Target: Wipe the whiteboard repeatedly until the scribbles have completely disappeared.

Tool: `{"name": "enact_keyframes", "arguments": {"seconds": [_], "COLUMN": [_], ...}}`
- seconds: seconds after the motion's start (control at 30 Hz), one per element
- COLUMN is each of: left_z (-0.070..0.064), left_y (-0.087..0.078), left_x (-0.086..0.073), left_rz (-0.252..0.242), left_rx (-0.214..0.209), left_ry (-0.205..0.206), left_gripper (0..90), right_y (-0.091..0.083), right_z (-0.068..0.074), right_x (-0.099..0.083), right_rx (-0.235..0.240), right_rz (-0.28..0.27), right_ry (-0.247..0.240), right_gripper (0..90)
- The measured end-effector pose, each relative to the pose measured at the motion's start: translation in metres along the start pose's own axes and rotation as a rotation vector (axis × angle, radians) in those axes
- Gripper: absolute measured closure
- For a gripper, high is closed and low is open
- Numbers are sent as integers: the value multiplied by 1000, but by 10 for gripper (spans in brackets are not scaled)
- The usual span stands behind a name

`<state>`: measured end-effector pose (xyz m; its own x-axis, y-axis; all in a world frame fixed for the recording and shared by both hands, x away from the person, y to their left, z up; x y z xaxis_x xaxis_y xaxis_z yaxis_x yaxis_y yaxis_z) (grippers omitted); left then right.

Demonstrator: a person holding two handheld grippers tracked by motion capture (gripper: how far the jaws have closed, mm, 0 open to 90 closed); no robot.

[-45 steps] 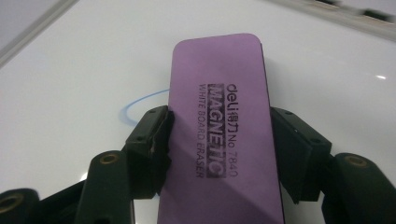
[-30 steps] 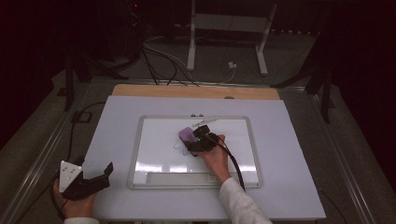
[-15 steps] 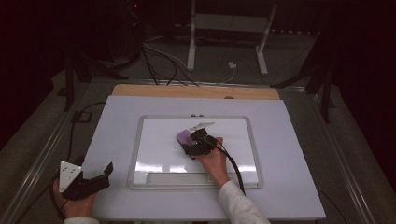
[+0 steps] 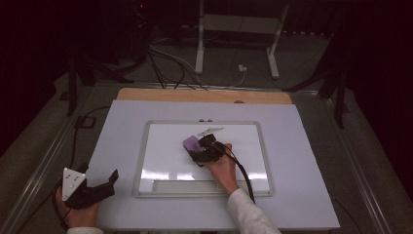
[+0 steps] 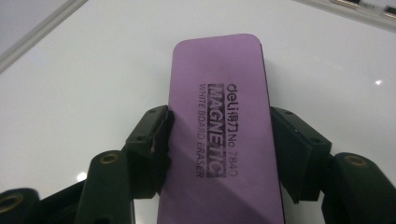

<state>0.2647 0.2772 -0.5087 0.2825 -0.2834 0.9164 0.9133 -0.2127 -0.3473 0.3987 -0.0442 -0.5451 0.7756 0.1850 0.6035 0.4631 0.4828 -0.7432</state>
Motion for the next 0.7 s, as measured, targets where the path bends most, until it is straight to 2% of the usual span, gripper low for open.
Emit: {"name": "enact_keyframes", "arguments": {"seconds": [0.07,0.2,0.27,0.3,0.33,0.4,0.43,0.5,0.53,0.57,0.63,0.7], "left_z": [-1,-2,-2,-2,-1,0,0,-1,-1,-2,-2,-3], "left_y": [1,1,0,0,0,-1,0,0,1,1,2,2], "left_x": [0,1,1,1,1,0,0,0,0,0,1,1], "left_rz": [3,1,1,-1,0,-3,-3,2,2,2,5,2], "left_rx": [-3,-4,-3,-2,-1,0,1,-4,-4,-6,-8,-7], "left_ry": [4,8,7,3,3,-3,-4,4,5,5,8,10], "left_gripper": [5,4,5,5,5,4,4,4,5,4,5,5], "right_y": [0,1,2,2,2,1,0,0,0,0,1,2], "right_z": [4,27,30,28,24,10,1,-4,-3,1,16,25], "right_x": [-2,-11,-11,-10,-7,-1,2,3,2,1,-6,-9], "right_rx": [6,88,89,86,64,-11,-38,-28,-33,-20,53,78], "right_rz": [4,44,48,46,34,3,-5,-5,-7,-2,27,38], "right_ry": [-23,-93,-109,-100,-88,-63,-25,19,11,-8,-43,-70], "right_gripper": [412,412,412,412,412,412,412,412,412,412,411,411]}}
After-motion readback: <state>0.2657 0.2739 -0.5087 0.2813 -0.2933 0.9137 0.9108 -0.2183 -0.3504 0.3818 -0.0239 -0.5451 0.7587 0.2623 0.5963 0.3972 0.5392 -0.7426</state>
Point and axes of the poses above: each handheld gripper's, and its own axes: y roughly forward along the jaws, x roughly out of its top, z roughly to its left, the point moved 6 cm from there along y, roughly forward along the jaws, and after that the axes turned 13 degrees about y, right-handed, at the moved point
